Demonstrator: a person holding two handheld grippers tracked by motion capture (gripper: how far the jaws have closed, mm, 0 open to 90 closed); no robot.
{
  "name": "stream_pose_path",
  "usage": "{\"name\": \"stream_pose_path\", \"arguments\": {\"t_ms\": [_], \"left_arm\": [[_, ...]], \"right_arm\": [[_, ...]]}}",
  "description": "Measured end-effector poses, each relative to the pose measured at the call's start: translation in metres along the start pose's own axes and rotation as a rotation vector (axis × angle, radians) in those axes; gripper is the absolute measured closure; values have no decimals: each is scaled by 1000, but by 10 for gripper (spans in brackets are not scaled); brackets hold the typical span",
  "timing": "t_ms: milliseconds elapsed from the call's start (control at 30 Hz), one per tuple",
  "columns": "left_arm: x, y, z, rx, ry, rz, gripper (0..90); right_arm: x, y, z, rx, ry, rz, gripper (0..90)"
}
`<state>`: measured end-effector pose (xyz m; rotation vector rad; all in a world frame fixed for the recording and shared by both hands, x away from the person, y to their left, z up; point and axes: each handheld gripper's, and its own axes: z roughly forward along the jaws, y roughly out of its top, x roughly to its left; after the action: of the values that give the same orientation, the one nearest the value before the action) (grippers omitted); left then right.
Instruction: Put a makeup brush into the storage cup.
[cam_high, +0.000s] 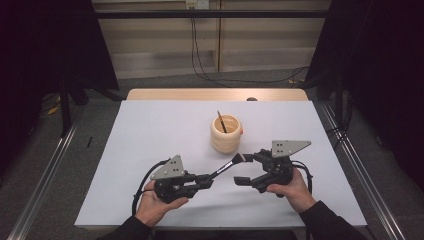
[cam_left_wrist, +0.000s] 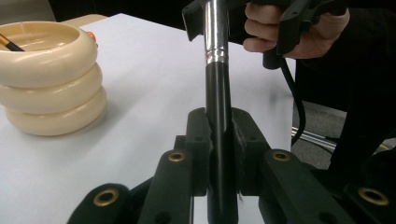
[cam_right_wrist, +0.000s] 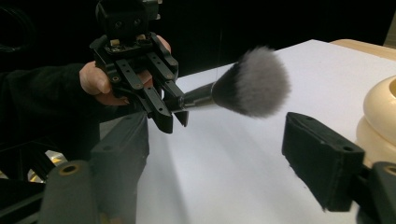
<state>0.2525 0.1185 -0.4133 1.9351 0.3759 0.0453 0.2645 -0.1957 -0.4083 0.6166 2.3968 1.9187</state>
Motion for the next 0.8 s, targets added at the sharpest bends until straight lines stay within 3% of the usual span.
{"name": "stream_pose_path", "arguments": {"t_ms": [500, 800], "left_arm": [[-3, -1, 8, 19, -32, 12, 793], [-4, -5, 13, 36, -46, 30, 792]], "right_arm": [[-2, 0, 4, -11, 82, 13, 493], [-7, -2, 3, -14, 121, 50, 626]]}}
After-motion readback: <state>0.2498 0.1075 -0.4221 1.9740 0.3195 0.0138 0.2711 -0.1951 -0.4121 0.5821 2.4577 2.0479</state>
